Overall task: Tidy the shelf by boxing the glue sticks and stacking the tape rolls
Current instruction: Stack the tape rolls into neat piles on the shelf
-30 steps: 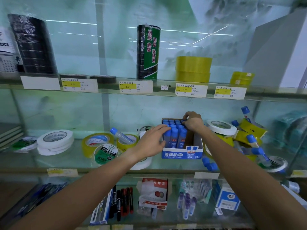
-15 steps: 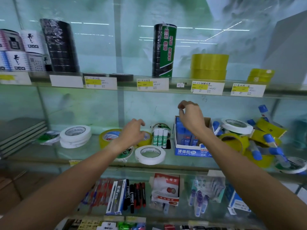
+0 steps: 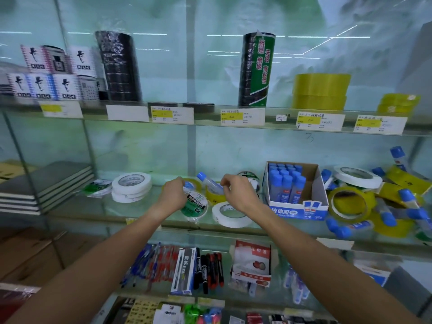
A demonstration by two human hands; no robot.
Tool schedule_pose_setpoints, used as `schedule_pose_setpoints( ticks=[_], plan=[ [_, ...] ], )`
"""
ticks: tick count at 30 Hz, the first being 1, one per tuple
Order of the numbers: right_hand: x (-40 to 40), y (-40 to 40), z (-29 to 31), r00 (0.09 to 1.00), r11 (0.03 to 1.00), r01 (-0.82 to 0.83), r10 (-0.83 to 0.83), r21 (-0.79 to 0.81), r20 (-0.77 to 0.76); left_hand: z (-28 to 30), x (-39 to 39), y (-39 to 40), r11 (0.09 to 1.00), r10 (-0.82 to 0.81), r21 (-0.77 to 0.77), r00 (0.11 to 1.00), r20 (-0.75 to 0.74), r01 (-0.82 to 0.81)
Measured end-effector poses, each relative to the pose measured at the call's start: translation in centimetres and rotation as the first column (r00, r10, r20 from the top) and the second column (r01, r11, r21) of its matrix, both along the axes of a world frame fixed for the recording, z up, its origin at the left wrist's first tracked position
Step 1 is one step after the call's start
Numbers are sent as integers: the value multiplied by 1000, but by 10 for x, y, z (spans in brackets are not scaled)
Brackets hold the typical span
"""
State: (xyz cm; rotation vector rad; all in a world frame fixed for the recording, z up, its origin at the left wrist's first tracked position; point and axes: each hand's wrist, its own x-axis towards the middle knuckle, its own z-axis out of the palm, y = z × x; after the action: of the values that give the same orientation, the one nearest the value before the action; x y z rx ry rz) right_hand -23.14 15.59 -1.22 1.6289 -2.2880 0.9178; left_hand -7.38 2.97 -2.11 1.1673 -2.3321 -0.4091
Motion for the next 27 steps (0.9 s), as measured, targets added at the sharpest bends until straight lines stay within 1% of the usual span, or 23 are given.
schedule_pose_setpoints(
  ticks=[3,5,8,9,10,11,12,13,14,15,16,19,22,24,27],
  plan=[
    [9,-8,-3,998,1000,-9,8,11,56,0,10,-9,1000,-23,13,989,-149,26],
    [18,-15,-2,992,1000,-10,11,-8,126,3,19,-14,999,-7,42,963,-270,19],
    [35,-31,0,942,1000,20,-12,-22,336,8,29,-19,998,16,67,914,-406,13],
    [42,-37,2,898,1000,26,-20,-7,439,9,33,-22,998,15,68,894,-448,17],
    [49,-44,4,832,1000,21,-16,-4,555,10,37,-25,997,16,69,872,-489,20],
    [58,-49,8,739,1000,7,-4,-2,673,10,41,-29,997,21,73,853,-521,20],
    [66,-53,11,628,1000,-13,15,-9,778,11,45,-32,997,24,78,837,-547,23],
    [74,-57,15,528,999,-28,42,-32,848,11,49,-35,996,27,86,823,-567,26],
    [81,-62,18,458,998,-31,70,-63,886,12,53,-39,995,32,95,809,-587,30],
    [87,-68,21,413,996,-20,91,-90,906,12,56,-42,994,39,107,796,-604,33],
    [92,-76,22,386,993,1,106,-115,916,12,60,-45,993,48,117,786,-616,31],
    [105,-97,24,364,990,33,113,-134,925,9,73,-55,991,72,136,797,-599,12],
    [122,-122,26,317,987,41,134,-154,939,0,86,-65,998,37,60,860,-509,-8],
    [132,-137,27,310,987,22,146,-160,939,-6,93,-72,999,35,5,885,-465,-37],
    [151,-160,28,302,987,-20,157,-158,940,-9,106,-86,989,90,-66,899,-429,-131]
  ],
)
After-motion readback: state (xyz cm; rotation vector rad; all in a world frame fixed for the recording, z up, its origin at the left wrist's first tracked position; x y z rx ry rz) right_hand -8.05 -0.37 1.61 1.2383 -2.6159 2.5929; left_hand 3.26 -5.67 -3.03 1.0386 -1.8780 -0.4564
